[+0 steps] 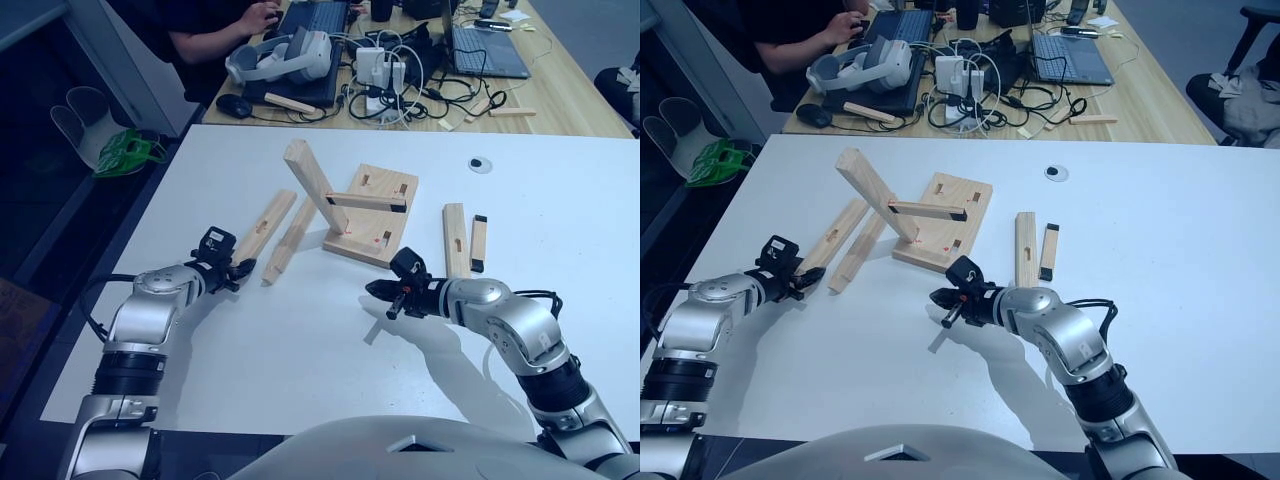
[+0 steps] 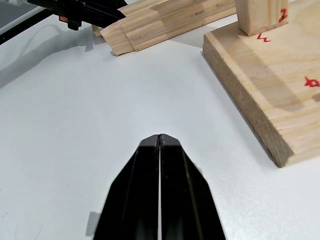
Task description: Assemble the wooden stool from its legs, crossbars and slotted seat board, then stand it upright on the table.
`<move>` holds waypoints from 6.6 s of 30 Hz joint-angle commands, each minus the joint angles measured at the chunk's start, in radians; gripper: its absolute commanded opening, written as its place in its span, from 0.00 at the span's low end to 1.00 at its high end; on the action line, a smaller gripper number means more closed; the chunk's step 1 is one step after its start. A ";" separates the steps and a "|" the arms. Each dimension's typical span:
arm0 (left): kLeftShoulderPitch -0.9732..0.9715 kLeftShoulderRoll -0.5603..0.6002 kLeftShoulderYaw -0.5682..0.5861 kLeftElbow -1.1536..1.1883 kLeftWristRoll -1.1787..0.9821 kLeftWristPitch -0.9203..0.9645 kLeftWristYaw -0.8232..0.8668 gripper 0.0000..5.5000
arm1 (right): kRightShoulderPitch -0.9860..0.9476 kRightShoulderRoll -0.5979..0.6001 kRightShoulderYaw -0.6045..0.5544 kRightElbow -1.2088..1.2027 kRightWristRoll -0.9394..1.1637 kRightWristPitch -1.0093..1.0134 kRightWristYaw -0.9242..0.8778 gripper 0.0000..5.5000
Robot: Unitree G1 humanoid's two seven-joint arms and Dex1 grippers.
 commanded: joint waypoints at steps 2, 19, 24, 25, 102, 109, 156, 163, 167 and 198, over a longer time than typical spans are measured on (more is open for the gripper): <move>0.009 -0.033 0.005 -0.009 -0.017 -0.019 -0.023 0.38 | -0.014 -0.003 -0.009 0.014 0.002 -0.009 0.004 0.00; 0.027 -0.064 0.050 -0.041 -0.061 -0.028 -0.048 0.38 | -0.010 0.015 -0.032 0.010 0.035 0.012 -0.004 0.00; 0.030 -0.071 0.060 -0.045 -0.075 -0.050 -0.062 0.38 | -0.011 0.016 -0.037 0.010 0.043 0.016 -0.007 0.00; 0.030 -0.070 0.060 -0.047 -0.076 -0.054 -0.065 0.38 | -0.011 0.016 -0.037 0.010 0.045 0.017 -0.008 0.00; -0.552 -0.032 0.016 -0.132 0.114 -0.808 0.005 0.38 | -0.773 0.286 -0.754 0.142 0.837 -0.175 -0.409 0.37; -0.535 -0.064 -0.010 -0.142 0.114 -0.877 -0.018 0.38 | -0.761 0.267 -0.725 0.165 0.853 -0.212 -0.424 0.57; -0.454 -0.124 0.112 -0.117 0.261 -0.820 0.228 0.82 | -0.594 0.008 -0.752 0.251 0.640 -0.382 -0.546 0.18; -0.342 -0.422 0.199 -0.166 0.117 -0.481 0.500 0.93 | -0.300 -0.098 -0.713 0.237 0.491 -0.227 -0.534 0.18; -0.259 -0.598 0.156 -0.174 0.033 -0.443 0.557 0.93 | -0.213 -0.034 -0.761 0.211 0.577 -0.135 -0.575 0.18; -0.210 -0.659 0.133 -0.162 0.022 -0.483 0.574 0.93 | -0.196 0.111 -0.602 0.181 0.441 -0.189 -0.567 0.18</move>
